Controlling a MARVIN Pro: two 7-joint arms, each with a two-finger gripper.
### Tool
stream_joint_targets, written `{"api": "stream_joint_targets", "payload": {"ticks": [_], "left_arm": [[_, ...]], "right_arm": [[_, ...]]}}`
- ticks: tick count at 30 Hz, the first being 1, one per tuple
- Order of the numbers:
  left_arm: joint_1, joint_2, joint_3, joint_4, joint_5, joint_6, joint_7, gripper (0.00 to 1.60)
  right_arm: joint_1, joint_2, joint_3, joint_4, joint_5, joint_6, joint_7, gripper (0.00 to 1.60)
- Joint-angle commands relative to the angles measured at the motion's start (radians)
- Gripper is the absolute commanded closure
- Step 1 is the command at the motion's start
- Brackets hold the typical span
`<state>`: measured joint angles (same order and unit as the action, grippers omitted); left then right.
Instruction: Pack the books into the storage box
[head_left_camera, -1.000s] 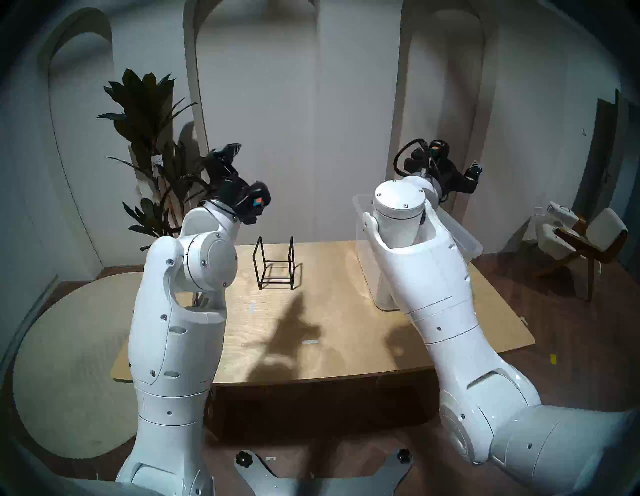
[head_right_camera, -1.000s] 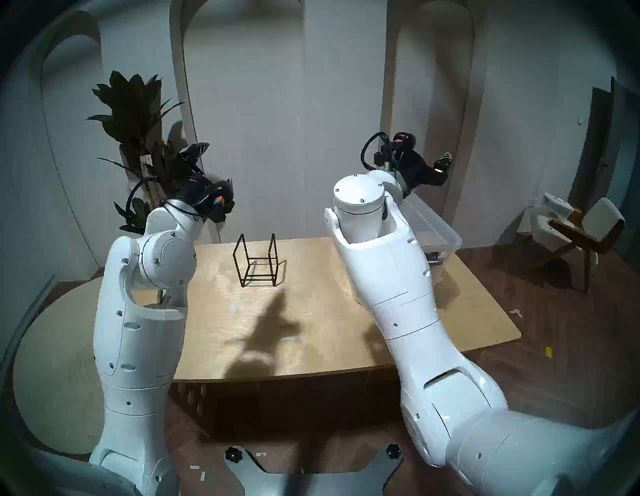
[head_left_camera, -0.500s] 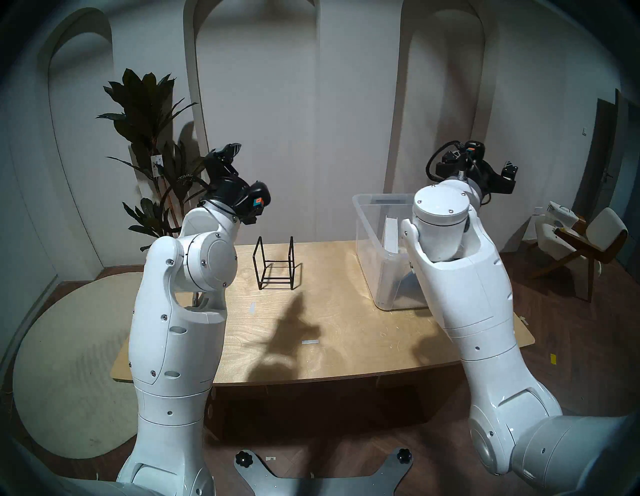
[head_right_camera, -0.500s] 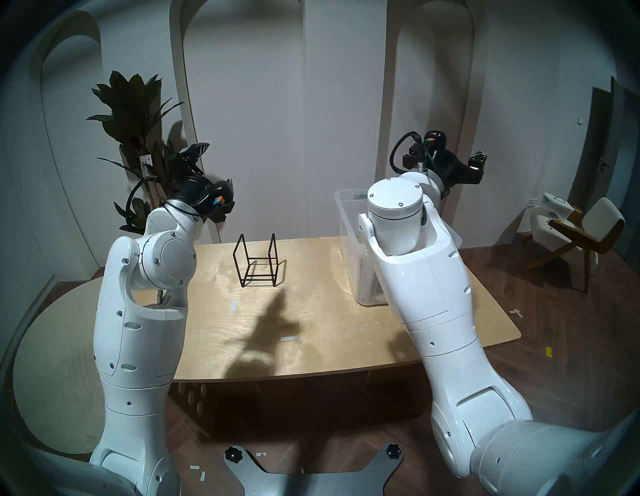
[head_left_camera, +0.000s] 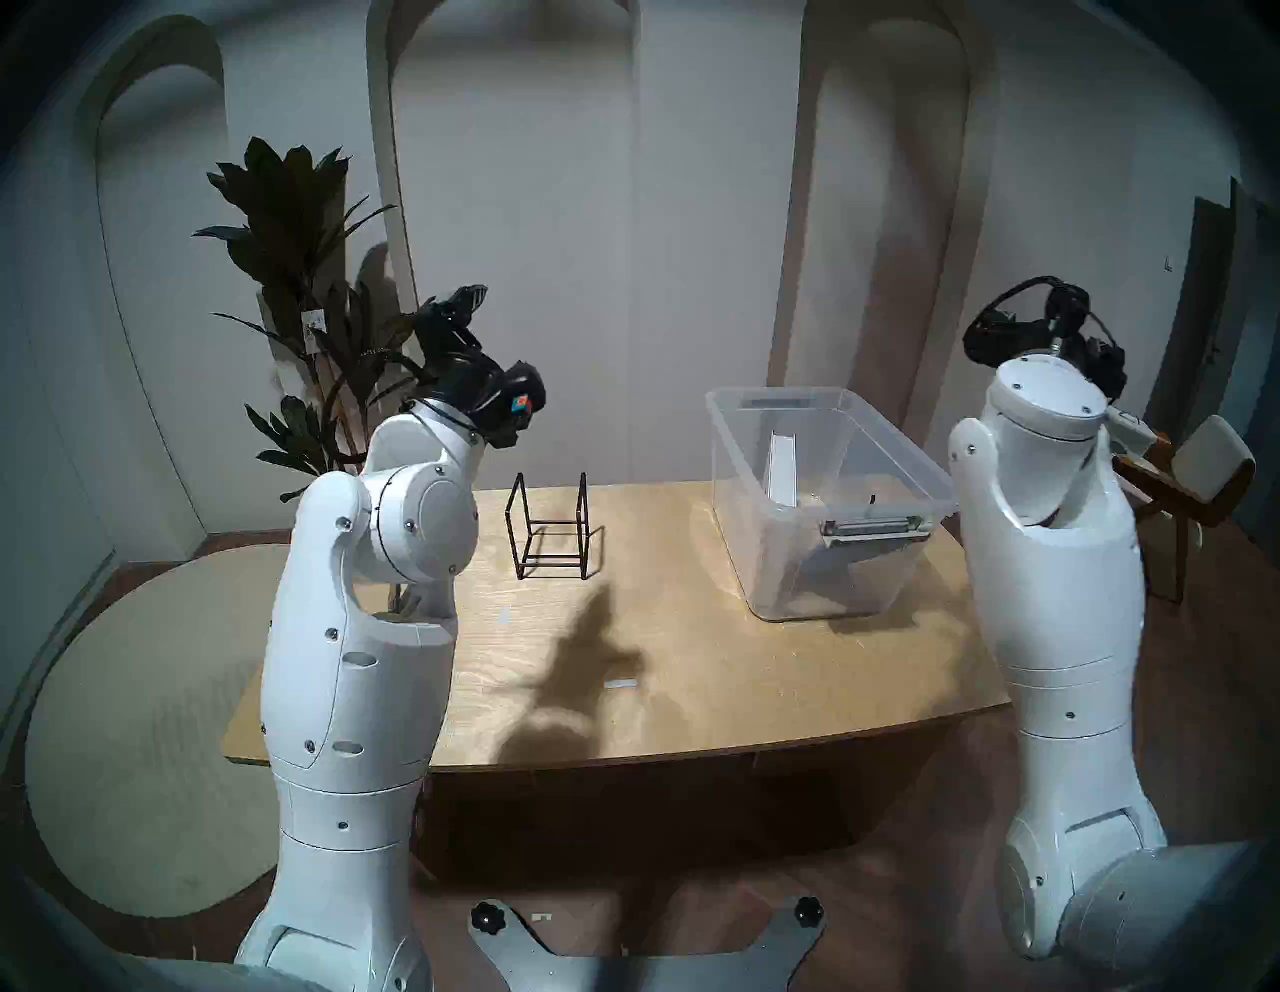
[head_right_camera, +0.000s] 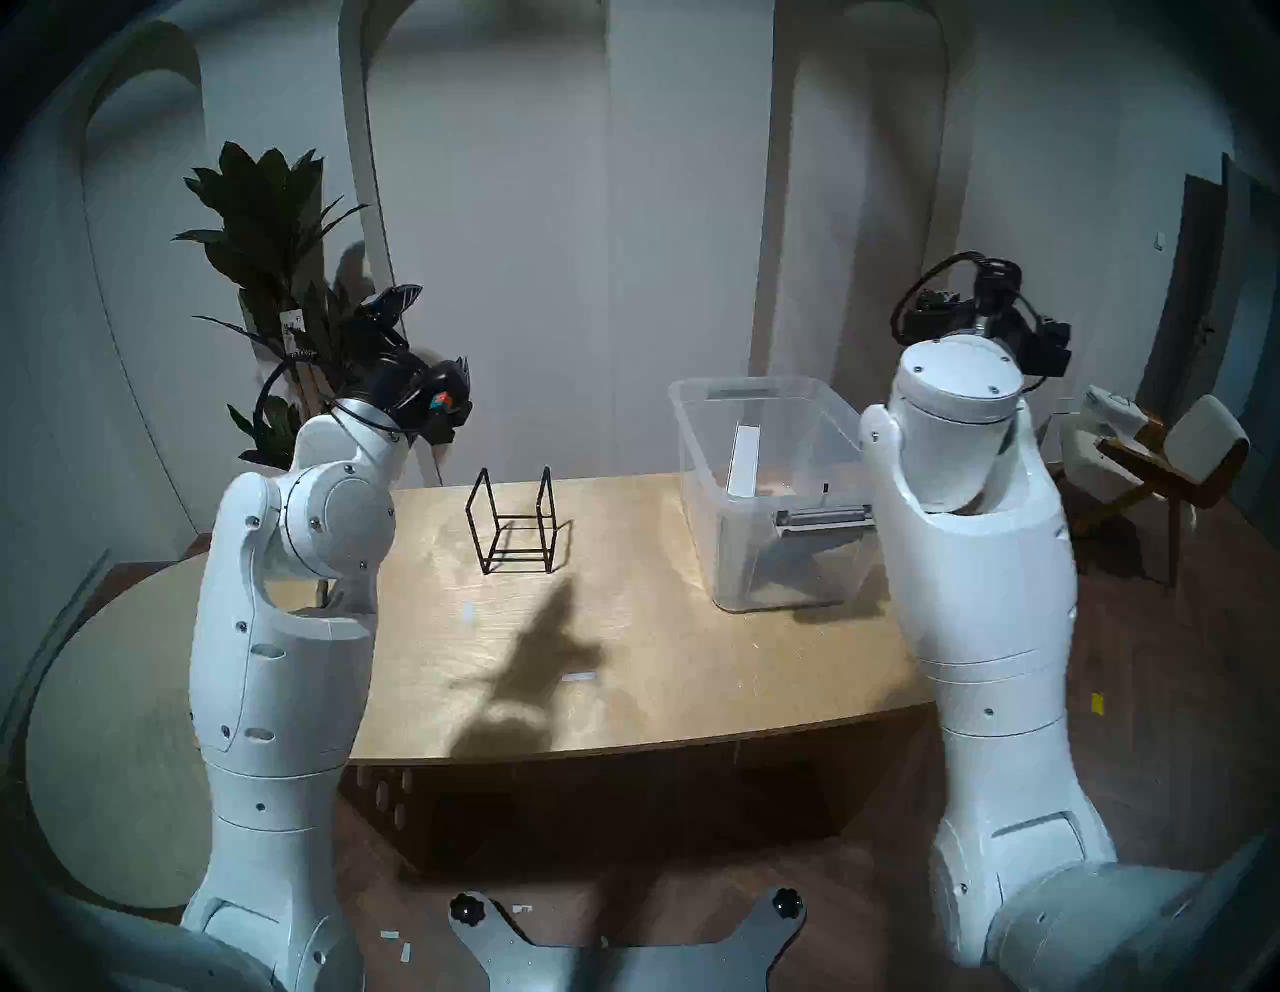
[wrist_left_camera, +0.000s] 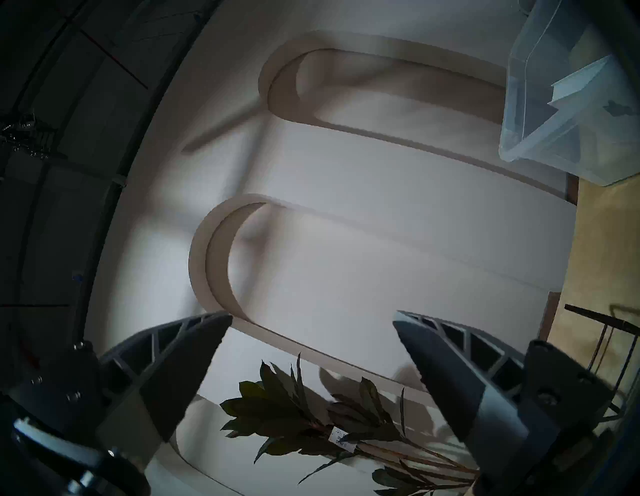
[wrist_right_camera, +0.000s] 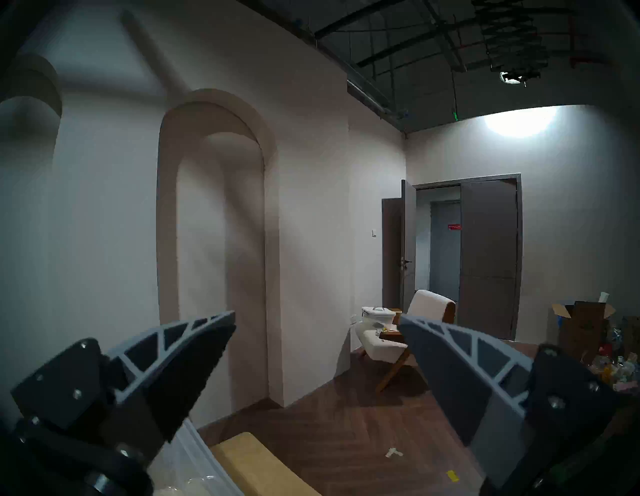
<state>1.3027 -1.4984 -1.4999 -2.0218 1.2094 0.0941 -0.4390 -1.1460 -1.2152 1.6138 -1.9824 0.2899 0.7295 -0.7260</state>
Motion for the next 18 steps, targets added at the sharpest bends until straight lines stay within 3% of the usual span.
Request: {"api": "stream_joint_targets", "payload": {"ticks": [1, 5, 9, 18], "left_arm": [[-0.038, -0.010, 0.022, -0.007, 0.011, 0.001, 0.006, 0.00], [-0.044, -0.014, 0.027, -0.002, 0.022, 0.006, 0.008, 0.00], [-0.047, -0.017, 0.029, 0.000, 0.030, 0.010, 0.008, 0.00], [-0.050, -0.019, 0.033, 0.001, 0.039, 0.020, 0.008, 0.00]], "right_arm": [[-0.055, 0.111, 0.109, -0.053, 0.099, 0.082, 0.115, 0.00], [-0.065, 0.169, 0.110, -0.029, 0.199, 0.132, 0.202, 0.00], [-0.059, 0.201, 0.102, 0.032, 0.254, 0.114, 0.260, 0.00], [-0.110, 0.293, 0.084, 0.055, 0.269, 0.019, 0.441, 0.00]]}}
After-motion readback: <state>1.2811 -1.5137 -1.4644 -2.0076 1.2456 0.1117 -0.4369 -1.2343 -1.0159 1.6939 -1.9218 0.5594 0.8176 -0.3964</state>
